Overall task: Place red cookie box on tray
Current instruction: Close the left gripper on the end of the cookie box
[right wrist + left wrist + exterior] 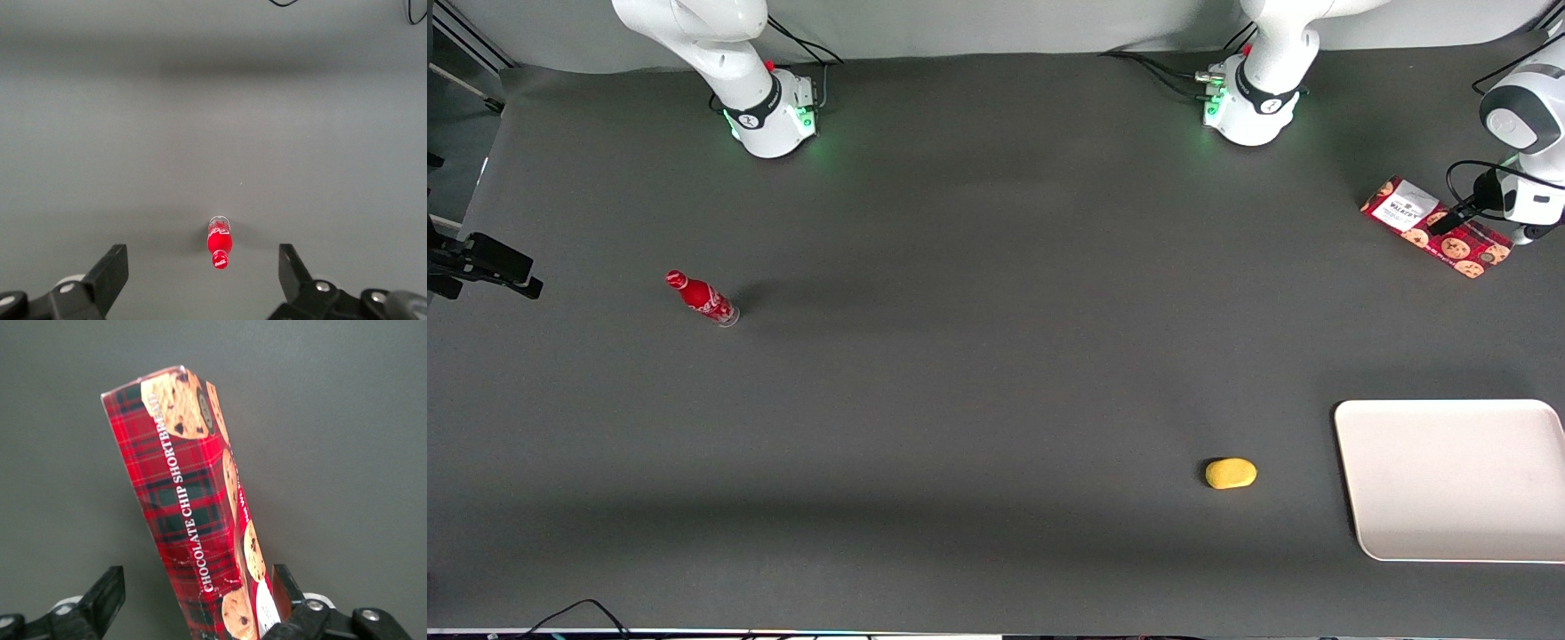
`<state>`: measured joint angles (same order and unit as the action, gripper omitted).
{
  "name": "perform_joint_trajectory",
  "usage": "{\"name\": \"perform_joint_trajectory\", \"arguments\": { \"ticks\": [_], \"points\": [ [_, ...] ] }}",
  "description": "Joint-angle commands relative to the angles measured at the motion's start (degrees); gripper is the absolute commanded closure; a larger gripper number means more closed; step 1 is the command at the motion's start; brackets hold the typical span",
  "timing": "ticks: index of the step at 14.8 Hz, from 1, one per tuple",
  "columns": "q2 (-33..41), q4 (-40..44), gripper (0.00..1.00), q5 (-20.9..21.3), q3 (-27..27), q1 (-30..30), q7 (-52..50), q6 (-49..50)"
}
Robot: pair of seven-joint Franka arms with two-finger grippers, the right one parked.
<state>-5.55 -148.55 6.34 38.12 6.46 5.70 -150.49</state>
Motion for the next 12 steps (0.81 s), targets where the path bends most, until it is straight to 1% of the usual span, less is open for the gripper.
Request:
{"name": "perform_joint_trajectory", "arguments": {
  "ticks": [1, 2, 3, 4, 5, 6, 10, 12],
  "points": [
    [-1.57, -0.25, 0.23, -0.27, 0.2, 0.05, 0.89, -1.03],
    [-2.01, -0.16, 0.34, -0.54, 0.2, -0.21, 0.89, -1.12],
    [-2.19, -0.08, 0.48, -0.63, 0.2, -0.3, 0.81, -1.12],
    [-2.28, 0.01, 0.57, -0.54, 0.2, -0.48, 0.89, -1.12],
    [-2.28, 0.01, 0.81, -0.54, 0.2, -0.57, 0.98, -1.12],
    [-2.36, 0.1, 0.99, -0.54, 0.2, -0.74, 1.33, -1.03],
    [-2.28, 0.45, 1.0, -0.63, 0.03, -1.8, 1.68, -0.59],
    [-1.23, 1.85, 1.0, -0.54, -0.06, -2.15, 3.78, 1.16]
  ]
}}
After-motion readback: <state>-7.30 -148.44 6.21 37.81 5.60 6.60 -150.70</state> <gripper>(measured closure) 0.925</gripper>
